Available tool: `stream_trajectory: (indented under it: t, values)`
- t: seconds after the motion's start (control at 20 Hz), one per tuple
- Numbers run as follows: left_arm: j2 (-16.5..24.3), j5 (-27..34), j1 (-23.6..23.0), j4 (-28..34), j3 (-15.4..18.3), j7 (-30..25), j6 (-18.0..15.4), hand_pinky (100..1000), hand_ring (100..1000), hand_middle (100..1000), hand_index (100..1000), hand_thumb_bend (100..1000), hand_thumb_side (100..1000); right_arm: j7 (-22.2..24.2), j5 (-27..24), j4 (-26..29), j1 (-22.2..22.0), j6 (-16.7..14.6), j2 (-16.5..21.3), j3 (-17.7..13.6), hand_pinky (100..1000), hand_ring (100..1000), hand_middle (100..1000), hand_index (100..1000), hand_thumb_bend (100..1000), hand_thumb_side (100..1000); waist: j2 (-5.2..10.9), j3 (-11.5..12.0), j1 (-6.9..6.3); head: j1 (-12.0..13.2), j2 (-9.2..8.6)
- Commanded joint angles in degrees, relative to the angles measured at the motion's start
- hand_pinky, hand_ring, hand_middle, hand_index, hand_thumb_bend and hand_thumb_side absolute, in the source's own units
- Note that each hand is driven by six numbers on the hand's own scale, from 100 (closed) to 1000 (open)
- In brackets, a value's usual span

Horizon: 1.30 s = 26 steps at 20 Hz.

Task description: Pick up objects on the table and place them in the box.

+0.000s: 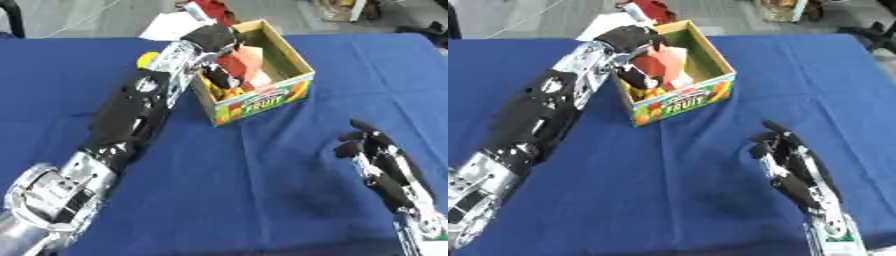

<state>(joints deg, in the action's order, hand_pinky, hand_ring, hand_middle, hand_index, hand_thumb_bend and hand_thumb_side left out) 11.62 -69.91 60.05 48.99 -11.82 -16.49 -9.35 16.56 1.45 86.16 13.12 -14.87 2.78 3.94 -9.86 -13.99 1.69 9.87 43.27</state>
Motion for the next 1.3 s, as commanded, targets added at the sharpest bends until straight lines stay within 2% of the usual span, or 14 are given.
stream_trajectory:
  t: [0.05, 0.35, 0.55, 0.7, 0.85, 1.3]
  values:
    - [1.8, 1.0, 1.3, 2.0, 0.5, -1.0, -0.3, 750, 650, 714, 931, 336, 445, 0.1, -0.1, 0.5, 0.6, -0.1, 0.3, -0.1, 649, 634, 655, 896, 100, 403, 0.66, 0.2, 0.68, -0.2, -0.22]
    - [7.1, 6.9, 1.8, 8.2, 3.4, 0.1, 2.7, 741, 624, 681, 911, 243, 335, -0.2, 0.0, 0.6, 0.5, -0.1, 0.6, -0.5, 649, 634, 655, 896, 100, 403, 0.86, 1.2, 0.44, -0.7, -0.31]
    - [11.1, 9.2, 1.8, 9.1, 5.6, -1.6, 5.1, 755, 649, 699, 918, 264, 268, -0.2, 0.1, 0.6, 0.5, -0.1, 0.8, -0.5, 649, 634, 655, 896, 100, 404, 1.0, 1.9, 0.19, -1.0, -0.41]
    - [13.4, 7.8, 2.0, 6.5, 7.0, -5.5, 6.3, 765, 671, 721, 920, 322, 193, -0.3, 0.1, 0.6, 0.5, 0.0, 1.0, -0.6, 650, 634, 655, 896, 100, 404, 1.11, 2.3, 0.05, -1.1, -0.49]
    - [14.2, 4.7, 1.9, 2.6, 8.1, -8.4, 6.2, 772, 687, 735, 916, 367, 205, -0.2, 0.1, 0.6, 0.6, 0.0, 1.1, -0.6, 649, 634, 655, 896, 100, 405, 1.17, 2.5, -0.02, -1.2, -0.57]
    - [12.7, -1.7, 0.5, -3.8, 9.5, -7.9, 4.7, 776, 699, 744, 914, 407, 215, -0.2, 0.0, 0.6, 0.7, -0.1, 0.9, -0.5, 649, 634, 655, 896, 100, 403, 1.0, 1.9, 0.37, -1.1, -0.64]
